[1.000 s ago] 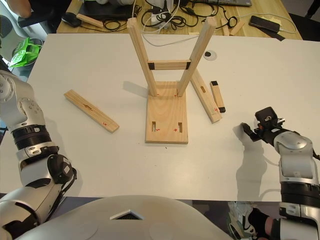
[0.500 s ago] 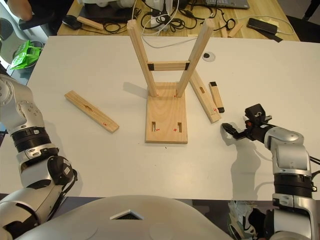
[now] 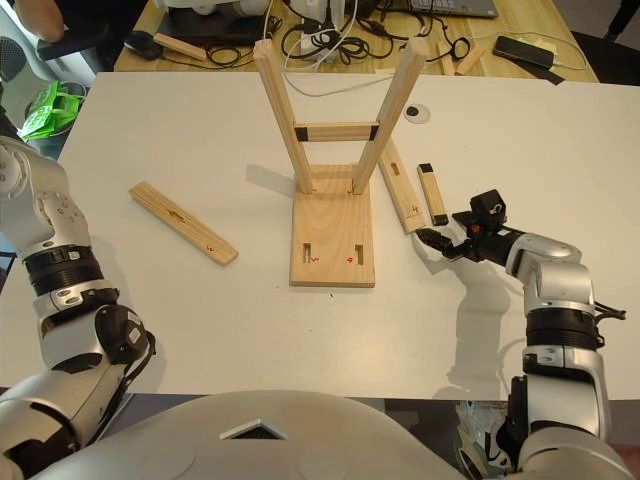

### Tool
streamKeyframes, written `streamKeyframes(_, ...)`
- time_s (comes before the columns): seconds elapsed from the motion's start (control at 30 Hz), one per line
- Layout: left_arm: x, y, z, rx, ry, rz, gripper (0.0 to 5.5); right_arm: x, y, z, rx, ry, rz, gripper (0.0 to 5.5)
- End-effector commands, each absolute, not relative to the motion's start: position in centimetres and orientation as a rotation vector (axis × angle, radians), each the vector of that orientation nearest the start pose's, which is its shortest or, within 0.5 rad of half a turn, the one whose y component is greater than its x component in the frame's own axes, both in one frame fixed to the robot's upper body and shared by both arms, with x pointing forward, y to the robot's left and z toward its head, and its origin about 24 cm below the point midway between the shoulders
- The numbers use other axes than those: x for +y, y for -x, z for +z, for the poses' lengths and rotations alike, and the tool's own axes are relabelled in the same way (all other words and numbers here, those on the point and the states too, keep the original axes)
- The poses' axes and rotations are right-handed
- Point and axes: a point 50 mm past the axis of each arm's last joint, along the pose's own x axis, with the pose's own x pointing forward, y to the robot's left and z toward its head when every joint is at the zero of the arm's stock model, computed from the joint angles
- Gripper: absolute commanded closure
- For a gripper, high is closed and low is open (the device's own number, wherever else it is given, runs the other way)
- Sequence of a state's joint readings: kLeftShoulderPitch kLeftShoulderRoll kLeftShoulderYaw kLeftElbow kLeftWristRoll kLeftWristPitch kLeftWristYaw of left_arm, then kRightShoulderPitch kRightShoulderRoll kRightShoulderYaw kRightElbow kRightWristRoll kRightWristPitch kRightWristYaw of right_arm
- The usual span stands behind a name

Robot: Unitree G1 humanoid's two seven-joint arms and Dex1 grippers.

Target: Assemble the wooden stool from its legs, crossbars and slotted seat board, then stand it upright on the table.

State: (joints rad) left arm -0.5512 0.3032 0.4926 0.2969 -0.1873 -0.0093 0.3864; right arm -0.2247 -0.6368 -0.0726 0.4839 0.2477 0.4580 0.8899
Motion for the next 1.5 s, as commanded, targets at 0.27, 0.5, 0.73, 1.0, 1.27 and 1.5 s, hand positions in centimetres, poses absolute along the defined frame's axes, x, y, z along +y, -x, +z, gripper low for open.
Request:
streamKeyframes(0.27, 30.4, -31.9, 16.4, -0.328, 0.176, 0.755, 1.2, -29.5, -23.1, -3.4, 0.908, 0.112, 0.476, 0.13)
streamKeyframes(0.5, 30.2, -31.8, 16.2, -0.32, 0.178, 0.754, 1.2, -31.1, -22.5, -4.1, 0.987, 0.16, 0.35, 0.42)
streamKeyframes(0.73, 30.3, -31.9, 16.4, -0.316, 0.179, 0.748, 1.2, -31.5, -22.0, -4.8, 1.09, 0.178, 0.313, 1.33)
streamKeyframes(1.0, 30.4, -31.9, 16.5, -0.319, 0.183, 0.751, 1.2, -31.5, -21.2, -5.4, 1.138, 0.181, 0.324, 2.27)
streamKeyframes(1.27, 30.4, -32.1, 16.8, -0.333, 0.192, 0.749, 1.2, -32.0, -21.1, -5.6, 1.163, 0.166, 0.272, 2.59)
streamKeyframes(1.5, 30.1, -32.7, 18.1, -0.401, 0.188, 0.716, 1.2, -32.2, -21.7, -5.6, 1.144, 0.157, 0.219, 2.59)
